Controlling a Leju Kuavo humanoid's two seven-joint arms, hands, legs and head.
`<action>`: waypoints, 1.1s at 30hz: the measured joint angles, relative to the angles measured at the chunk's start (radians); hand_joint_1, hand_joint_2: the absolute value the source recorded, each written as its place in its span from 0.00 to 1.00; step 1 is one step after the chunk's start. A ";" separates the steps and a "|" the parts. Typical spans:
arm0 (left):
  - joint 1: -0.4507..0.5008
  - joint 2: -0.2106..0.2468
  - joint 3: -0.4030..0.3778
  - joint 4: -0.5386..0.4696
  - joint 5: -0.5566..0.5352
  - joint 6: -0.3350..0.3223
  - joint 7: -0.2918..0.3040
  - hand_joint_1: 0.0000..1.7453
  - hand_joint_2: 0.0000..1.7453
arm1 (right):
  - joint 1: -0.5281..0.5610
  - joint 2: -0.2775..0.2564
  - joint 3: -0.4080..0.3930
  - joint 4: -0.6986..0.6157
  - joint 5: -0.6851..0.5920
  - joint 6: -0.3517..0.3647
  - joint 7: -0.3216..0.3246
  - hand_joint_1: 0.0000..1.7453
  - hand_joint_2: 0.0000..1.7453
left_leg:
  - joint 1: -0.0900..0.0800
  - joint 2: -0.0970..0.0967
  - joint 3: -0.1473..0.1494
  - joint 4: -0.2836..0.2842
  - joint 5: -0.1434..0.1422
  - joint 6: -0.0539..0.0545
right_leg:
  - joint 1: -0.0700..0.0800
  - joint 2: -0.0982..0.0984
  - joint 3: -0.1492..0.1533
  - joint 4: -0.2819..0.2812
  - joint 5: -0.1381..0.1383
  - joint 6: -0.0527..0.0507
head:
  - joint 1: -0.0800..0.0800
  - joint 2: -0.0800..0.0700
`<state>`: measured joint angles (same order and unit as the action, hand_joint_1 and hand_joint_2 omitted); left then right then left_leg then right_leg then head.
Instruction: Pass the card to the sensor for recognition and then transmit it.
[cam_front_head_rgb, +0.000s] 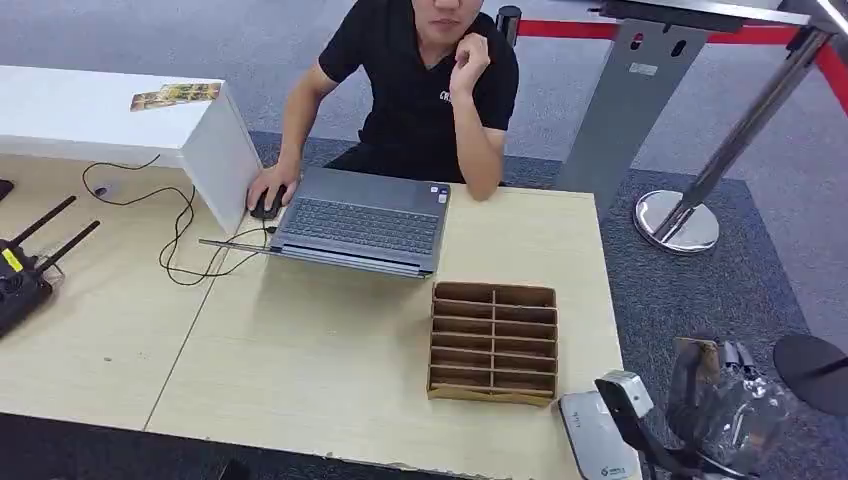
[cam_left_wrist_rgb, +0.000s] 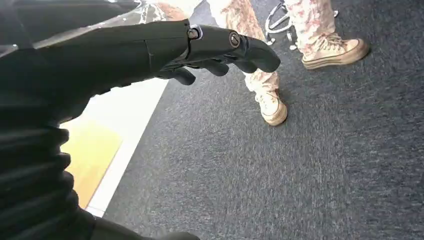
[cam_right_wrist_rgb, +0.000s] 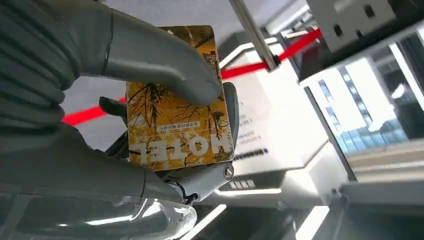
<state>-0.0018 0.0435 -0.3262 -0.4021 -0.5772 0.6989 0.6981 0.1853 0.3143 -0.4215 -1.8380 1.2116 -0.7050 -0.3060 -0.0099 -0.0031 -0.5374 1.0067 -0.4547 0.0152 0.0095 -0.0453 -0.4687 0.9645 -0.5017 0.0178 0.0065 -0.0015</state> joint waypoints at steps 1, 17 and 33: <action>0.000 0.000 0.001 0.000 0.000 0.000 0.000 0.00 1.00 | 0.000 0.000 0.009 -0.023 -0.001 0.001 0.000 1.00 1.00 | 0.000 0.000 0.000 0.000 0.000 0.000 | 0.000 0.000 0.000 0.000 0.000 0.000 | 0.000 0.000; -0.003 0.000 0.002 0.001 0.012 0.000 -0.030 0.00 1.00 | -0.011 -0.006 0.167 -0.079 -0.016 0.006 0.019 1.00 1.00 | 0.000 0.000 -0.001 0.000 0.000 0.000 | 0.000 0.000 0.000 0.000 0.000 0.000 | 0.000 0.000; -0.004 0.000 -0.019 0.000 0.030 0.000 -0.042 0.00 1.00 | -0.052 -0.024 0.332 0.037 -0.023 0.007 0.053 1.00 1.00 | 0.000 0.000 -0.002 0.000 0.000 0.000 | 0.000 0.000 -0.001 0.000 0.000 0.000 | 0.000 0.000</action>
<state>-0.0059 0.0435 -0.3448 -0.4017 -0.5470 0.6989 0.6565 0.1330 0.2903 -0.0897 -1.8006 1.1887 -0.6981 -0.2529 -0.0097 -0.0036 -0.5390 1.0066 -0.4546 0.0150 0.0098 -0.0454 -0.4695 0.9649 -0.5018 0.0177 0.0065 -0.0015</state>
